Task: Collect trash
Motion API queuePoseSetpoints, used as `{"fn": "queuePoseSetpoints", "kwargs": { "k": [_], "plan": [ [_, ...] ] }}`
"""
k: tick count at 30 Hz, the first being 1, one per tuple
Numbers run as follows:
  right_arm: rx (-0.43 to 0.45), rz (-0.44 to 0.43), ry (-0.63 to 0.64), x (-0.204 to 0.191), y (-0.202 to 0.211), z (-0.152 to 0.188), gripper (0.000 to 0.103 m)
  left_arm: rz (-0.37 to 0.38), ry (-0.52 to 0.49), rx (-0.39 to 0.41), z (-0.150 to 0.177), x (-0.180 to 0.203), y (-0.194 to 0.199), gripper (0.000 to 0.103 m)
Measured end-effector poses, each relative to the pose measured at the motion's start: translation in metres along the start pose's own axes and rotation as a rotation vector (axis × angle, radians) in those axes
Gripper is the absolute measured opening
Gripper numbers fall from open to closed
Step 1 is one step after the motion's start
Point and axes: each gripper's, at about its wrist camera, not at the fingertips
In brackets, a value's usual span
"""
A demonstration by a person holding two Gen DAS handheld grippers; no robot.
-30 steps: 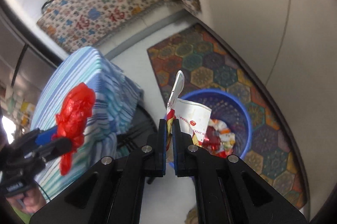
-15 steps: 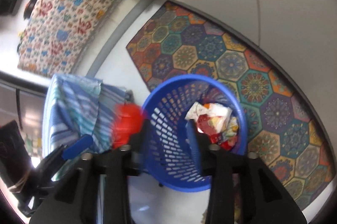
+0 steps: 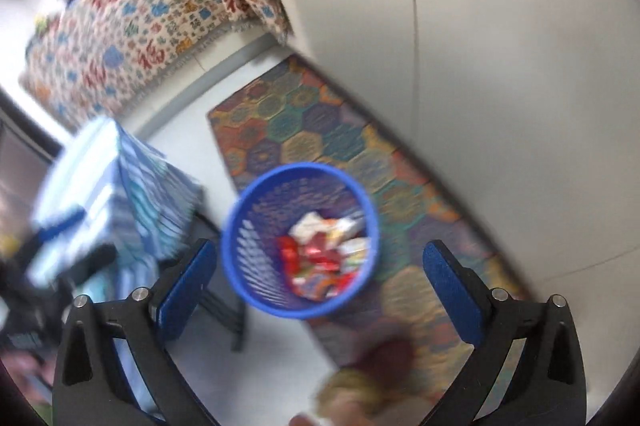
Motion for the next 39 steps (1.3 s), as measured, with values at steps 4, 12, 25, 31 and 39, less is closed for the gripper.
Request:
{"fn": "queuePoseSetpoints", "kwargs": {
  "k": [4, 12, 25, 31, 39],
  "plan": [
    [0.069, 0.092, 0.050, -0.017, 0.037, 0.024, 0.103, -0.077, 0.021, 0.052, 0.009, 0.008, 0.033, 0.103],
    [0.100, 0.131, 0.113, -0.045, 0.075, 0.042, 0.103, -0.184, 0.025, 0.042, 0.014, 0.014, 0.064, 0.103],
    [0.077, 0.085, 0.107, -0.056, 0.095, 0.050, 0.103, -0.147, 0.017, 0.015, 0.014, 0.011, 0.092, 0.103],
    [0.083, 0.079, 0.124, -0.062, 0.100, 0.050, 0.103, -0.144, 0.022, 0.019, 0.016, 0.010, 0.097, 0.103],
    [0.077, 0.083, 0.127, -0.063, 0.100, 0.050, 0.103, -0.152, 0.028, 0.018, 0.014, 0.008, 0.100, 0.103]
  ]
}}
Point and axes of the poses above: each gripper's, at about its wrist camera, not at the fingertips, and y roughly against the way its jaws point, x to its right, z to its underside, and after that the axes turned 5 degrees about y, right-handed
